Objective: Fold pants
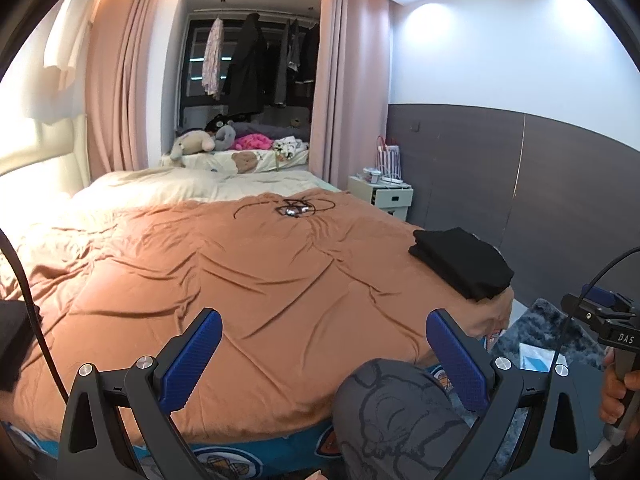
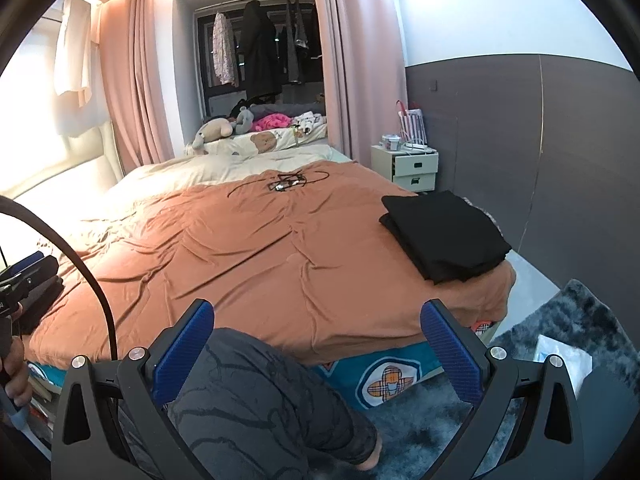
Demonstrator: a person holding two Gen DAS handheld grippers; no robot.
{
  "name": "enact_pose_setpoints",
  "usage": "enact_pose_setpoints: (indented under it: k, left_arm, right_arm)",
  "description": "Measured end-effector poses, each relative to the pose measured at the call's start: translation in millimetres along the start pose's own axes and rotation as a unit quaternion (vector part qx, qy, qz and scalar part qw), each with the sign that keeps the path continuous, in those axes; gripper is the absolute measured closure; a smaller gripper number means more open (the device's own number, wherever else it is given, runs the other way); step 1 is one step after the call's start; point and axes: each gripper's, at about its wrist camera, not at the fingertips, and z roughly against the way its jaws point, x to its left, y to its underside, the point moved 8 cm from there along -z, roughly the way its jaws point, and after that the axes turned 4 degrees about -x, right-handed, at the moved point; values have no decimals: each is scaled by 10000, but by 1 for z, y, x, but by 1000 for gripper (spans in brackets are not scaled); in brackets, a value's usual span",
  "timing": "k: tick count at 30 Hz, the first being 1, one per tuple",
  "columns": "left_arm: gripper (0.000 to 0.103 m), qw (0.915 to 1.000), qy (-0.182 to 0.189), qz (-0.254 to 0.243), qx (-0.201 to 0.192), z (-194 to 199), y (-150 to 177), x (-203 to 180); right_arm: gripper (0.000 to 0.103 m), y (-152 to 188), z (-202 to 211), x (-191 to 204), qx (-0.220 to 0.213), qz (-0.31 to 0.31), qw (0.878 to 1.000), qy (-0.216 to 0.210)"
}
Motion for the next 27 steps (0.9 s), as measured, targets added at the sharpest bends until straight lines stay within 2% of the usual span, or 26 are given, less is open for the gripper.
enact_pose_setpoints:
  k: [6,27]
  left_arm:
    - [0,9999,-6,48,91,-3,10,-3]
    - [0,9998,-68,144,119,0,14,-1]
  right_arm:
    - [0,-1,-1,4,34,-12,10000,1]
    - [0,3,-2,11,127,11,9999,-33]
